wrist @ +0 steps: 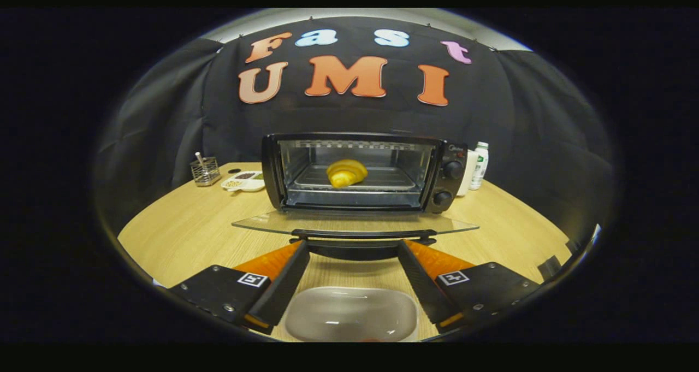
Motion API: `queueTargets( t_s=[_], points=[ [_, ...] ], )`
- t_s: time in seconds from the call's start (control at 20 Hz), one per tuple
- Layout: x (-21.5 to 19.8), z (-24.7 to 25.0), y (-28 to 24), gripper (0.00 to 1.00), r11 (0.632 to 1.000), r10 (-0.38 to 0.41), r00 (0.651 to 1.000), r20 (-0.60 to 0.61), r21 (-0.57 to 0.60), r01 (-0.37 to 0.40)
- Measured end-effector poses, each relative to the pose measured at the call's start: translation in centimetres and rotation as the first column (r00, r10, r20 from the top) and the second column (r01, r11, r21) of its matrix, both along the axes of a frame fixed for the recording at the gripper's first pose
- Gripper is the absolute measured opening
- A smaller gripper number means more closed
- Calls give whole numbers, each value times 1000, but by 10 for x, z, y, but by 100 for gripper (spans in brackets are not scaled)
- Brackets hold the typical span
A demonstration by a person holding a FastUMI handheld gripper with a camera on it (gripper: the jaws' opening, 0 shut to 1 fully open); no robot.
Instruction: Open the toaster oven, put the food inside, and close the toaster oven door.
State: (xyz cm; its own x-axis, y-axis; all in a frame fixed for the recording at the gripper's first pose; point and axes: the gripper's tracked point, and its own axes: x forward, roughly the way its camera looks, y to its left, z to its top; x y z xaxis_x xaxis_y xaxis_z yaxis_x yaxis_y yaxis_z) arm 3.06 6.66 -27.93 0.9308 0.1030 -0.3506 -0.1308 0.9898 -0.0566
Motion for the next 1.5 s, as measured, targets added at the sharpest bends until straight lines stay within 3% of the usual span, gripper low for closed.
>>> queueTargets(
  t_s=[0.65,1.1,1.5],
  points=[
    [39,57,8,99,999,-13,990,137,-29,17],
    [92,88,26,99,998,-30,979,203,-47,41],
    [94,145,48,100,999,4,967,256,-52,10]
  ],
)
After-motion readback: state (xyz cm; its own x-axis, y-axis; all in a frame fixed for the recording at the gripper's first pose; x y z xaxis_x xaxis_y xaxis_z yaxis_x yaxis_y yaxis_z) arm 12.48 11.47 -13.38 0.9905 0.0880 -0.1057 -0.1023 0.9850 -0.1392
